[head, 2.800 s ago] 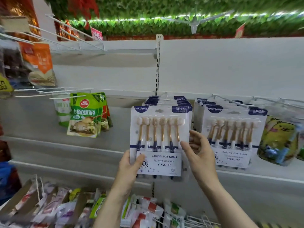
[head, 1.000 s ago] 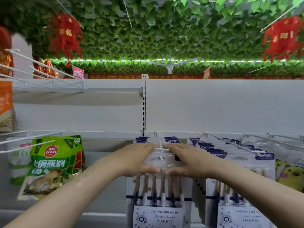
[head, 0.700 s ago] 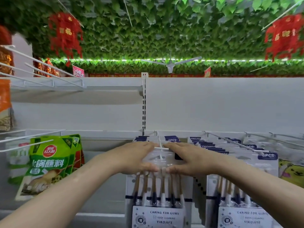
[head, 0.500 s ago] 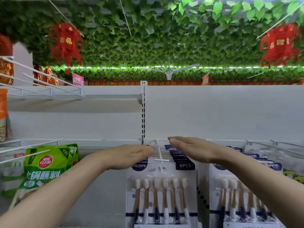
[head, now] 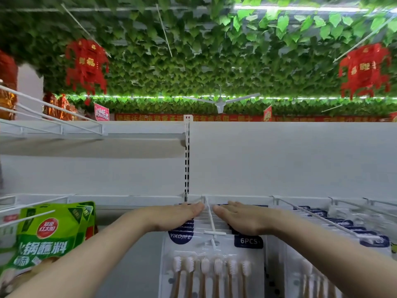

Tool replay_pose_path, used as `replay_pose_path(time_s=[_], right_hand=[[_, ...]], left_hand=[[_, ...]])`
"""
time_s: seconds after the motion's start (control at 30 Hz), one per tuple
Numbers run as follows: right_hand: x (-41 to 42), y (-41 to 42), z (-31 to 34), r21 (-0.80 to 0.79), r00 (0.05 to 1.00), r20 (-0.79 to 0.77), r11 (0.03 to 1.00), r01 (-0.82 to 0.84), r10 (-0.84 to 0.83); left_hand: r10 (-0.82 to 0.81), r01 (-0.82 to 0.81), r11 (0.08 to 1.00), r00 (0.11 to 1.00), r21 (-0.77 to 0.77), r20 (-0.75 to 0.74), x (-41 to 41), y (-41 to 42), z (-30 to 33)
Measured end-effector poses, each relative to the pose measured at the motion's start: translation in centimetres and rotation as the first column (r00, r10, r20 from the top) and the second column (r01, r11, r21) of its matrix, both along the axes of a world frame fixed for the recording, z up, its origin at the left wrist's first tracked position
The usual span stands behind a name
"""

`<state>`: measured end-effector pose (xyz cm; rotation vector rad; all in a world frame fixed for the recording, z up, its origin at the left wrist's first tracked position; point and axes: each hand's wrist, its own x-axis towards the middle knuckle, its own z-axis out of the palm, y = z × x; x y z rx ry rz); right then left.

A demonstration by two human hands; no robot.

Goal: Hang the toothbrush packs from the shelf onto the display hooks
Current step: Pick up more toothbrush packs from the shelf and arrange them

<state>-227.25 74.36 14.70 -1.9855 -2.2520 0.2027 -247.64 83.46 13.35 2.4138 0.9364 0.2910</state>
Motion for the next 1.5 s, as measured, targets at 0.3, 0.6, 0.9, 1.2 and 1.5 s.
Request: replay_pose_path(time_s=[0.3,0.6,0.9,1.2,1.5], right_hand=[[0.0,1.1,-0.3,-0.033,1.000,-0.024,0.999,0.003,-0.004],[-0.4,2.1,-0.1,-0.003,1.000,-0.011,1.000,-0.007,0.007],[0.3,5.8,-1.2,0.015,0.991,-0.123,0.998,0.062,-0.059],[-0.9,4.0,0.3,0.020,0.994,-0.095,0.998,0.057,-0.054],[1.6,-4.6,7.1,0.303,0.994,0.035,0.949,0.085,-0.100]], left_hand=[[-0.029,0.028,1.000,0.998,0.011,0.060,0.8,2.2,-0.7],[-0.026,0.025,0.999,0.999,0.041,0.025,1.3,3.0,-0.5],[0.057,-0.055,0.997,0.998,-0.059,0.031,2.0,2.1,0.4],[0.273,-0.283,0.953,0.958,-0.112,-0.092,2.5,1.1,2.0],[0.233,-0.216,0.943,0.972,0.255,-0.039,4.6,-5.7,7.1]])
